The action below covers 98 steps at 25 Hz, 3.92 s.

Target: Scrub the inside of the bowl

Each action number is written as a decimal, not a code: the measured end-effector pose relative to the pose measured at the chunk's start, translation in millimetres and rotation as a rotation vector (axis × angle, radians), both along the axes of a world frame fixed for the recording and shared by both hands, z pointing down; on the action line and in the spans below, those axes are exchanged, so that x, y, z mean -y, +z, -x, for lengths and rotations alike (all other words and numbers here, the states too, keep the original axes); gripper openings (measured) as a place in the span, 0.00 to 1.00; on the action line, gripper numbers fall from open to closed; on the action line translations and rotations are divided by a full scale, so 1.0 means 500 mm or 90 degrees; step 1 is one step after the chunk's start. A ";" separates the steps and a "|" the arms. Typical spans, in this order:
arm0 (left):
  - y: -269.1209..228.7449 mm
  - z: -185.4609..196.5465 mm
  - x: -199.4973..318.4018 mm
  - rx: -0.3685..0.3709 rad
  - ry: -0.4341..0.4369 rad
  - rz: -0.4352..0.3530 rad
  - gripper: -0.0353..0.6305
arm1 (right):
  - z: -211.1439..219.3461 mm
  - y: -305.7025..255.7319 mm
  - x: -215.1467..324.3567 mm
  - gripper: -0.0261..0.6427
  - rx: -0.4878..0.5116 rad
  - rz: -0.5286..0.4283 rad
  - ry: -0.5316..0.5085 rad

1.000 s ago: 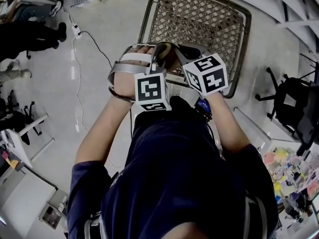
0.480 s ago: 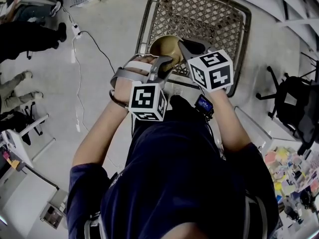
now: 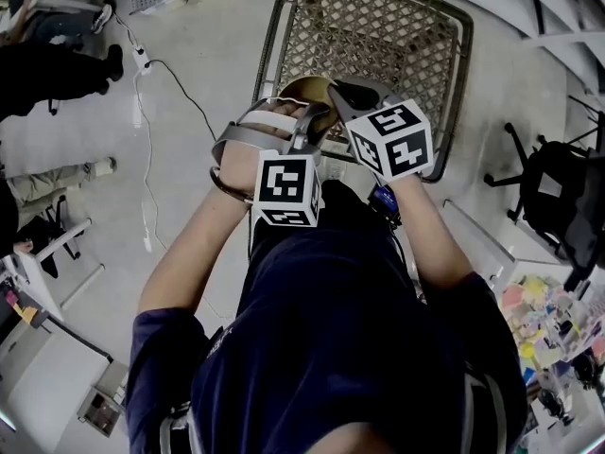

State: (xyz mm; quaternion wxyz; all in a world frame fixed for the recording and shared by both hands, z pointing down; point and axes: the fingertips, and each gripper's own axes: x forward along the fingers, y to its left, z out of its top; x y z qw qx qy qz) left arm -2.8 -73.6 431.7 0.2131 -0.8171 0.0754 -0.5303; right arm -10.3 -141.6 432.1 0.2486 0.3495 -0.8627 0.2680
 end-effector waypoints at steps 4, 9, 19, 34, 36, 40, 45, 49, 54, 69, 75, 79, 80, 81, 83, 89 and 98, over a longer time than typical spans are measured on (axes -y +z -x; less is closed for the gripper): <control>0.014 0.028 -0.014 0.028 0.010 0.031 0.20 | -0.025 0.000 0.013 0.06 -0.013 -0.011 0.013; 0.006 0.080 0.006 0.096 0.002 -0.026 0.20 | -0.024 0.010 0.005 0.06 -0.030 -0.014 -0.002; -0.037 0.043 0.063 0.114 0.084 -0.162 0.20 | 0.017 0.008 -0.011 0.06 -0.023 -0.002 -0.043; 0.007 0.054 -0.034 0.072 -0.001 0.019 0.20 | -0.013 -0.006 0.005 0.06 -0.026 -0.016 -0.017; 0.008 0.038 -0.040 0.054 0.002 0.020 0.20 | -0.011 -0.007 0.002 0.06 -0.025 -0.016 -0.017; -0.005 0.011 -0.023 0.022 -0.008 0.000 0.20 | -0.005 -0.012 -0.006 0.06 -0.016 -0.017 -0.017; -0.032 0.032 0.033 0.050 -0.050 -0.082 0.20 | -0.002 -0.018 -0.027 0.06 -0.010 -0.020 -0.024; -0.039 0.060 0.037 0.064 -0.079 -0.080 0.20 | -0.008 -0.014 -0.039 0.06 -0.005 -0.015 -0.023; 0.005 0.062 -0.034 0.098 -0.048 -0.019 0.20 | -0.024 -0.019 -0.027 0.06 -0.011 -0.021 -0.011; -0.038 0.039 0.036 0.031 -0.103 -0.075 0.20 | -0.020 -0.018 -0.036 0.06 0.005 -0.009 -0.023; -0.001 0.036 -0.029 0.056 -0.077 -0.012 0.20 | -0.040 -0.023 -0.019 0.06 0.000 -0.019 -0.008; 0.004 -0.002 -0.053 0.027 -0.050 -0.002 0.20 | -0.036 -0.016 -0.020 0.06 -0.002 -0.014 -0.008; 0.000 -0.008 -0.049 0.019 -0.049 -0.005 0.20 | -0.031 -0.015 -0.022 0.06 0.001 -0.013 -0.009; -0.005 -0.013 -0.043 0.013 -0.050 -0.009 0.20 | -0.027 -0.016 -0.023 0.06 0.003 -0.012 -0.010; -0.015 -0.014 -0.027 0.008 -0.056 -0.021 0.20 | -0.020 -0.019 -0.027 0.06 0.009 -0.011 -0.015; -0.030 0.044 0.014 0.025 -0.117 -0.050 0.20 | -0.026 -0.016 -0.038 0.06 0.012 -0.005 -0.022; 0.008 0.004 -0.064 -0.023 -0.098 0.043 0.20 | -0.032 -0.006 -0.042 0.06 0.013 0.002 -0.017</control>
